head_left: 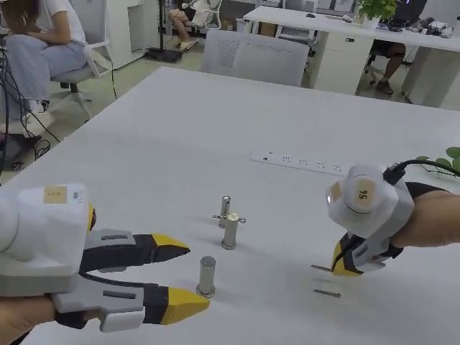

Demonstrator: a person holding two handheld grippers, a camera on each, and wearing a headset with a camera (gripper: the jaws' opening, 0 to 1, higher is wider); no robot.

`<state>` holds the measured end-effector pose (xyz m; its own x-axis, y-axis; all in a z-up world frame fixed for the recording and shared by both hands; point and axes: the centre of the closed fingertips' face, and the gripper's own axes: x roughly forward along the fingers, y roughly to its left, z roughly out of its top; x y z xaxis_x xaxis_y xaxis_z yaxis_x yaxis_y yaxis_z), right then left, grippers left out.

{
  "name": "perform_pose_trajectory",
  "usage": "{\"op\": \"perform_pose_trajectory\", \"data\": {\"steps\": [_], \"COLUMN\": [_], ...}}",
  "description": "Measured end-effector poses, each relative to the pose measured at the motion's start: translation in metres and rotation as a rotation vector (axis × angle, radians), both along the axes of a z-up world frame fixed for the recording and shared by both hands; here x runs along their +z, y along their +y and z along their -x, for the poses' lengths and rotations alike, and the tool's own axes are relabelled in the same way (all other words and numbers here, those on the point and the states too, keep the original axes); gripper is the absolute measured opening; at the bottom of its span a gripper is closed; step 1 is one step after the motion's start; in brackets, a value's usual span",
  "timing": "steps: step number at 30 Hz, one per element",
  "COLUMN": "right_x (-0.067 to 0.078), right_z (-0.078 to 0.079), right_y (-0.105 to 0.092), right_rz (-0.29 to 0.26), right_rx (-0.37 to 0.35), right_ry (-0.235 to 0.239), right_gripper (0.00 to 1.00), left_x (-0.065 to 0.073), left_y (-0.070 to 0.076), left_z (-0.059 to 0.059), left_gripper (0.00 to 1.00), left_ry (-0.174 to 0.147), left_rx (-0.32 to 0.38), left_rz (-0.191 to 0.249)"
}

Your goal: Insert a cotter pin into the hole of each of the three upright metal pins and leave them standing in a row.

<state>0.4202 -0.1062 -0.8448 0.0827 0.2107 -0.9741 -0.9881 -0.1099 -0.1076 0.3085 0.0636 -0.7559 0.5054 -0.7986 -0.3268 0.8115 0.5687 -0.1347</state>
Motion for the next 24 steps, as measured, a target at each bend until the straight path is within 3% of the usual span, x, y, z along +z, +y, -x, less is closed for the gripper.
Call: {"op": "perform_pose_trajectory", "data": {"steps": [11,24], "right_x": [0.024,0.051], "right_z": [0.025,0.057], "right_y": [0.023,0.049], "right_rz": [-0.049,-0.074], "right_rx": [0.035,0.112], "right_ry": [-0.002,-0.018], "right_gripper": [0.02,0.02], "left_x": [0.008,0.017], "left_y": [-0.006,-0.033], "left_z": [-0.004,-0.009], "left_gripper": [0.43,0.38], "left_ry": [-0.016,-0.021], "left_rx": [-0.008,-0.056], "left_rz": [0.015,0.023]}}
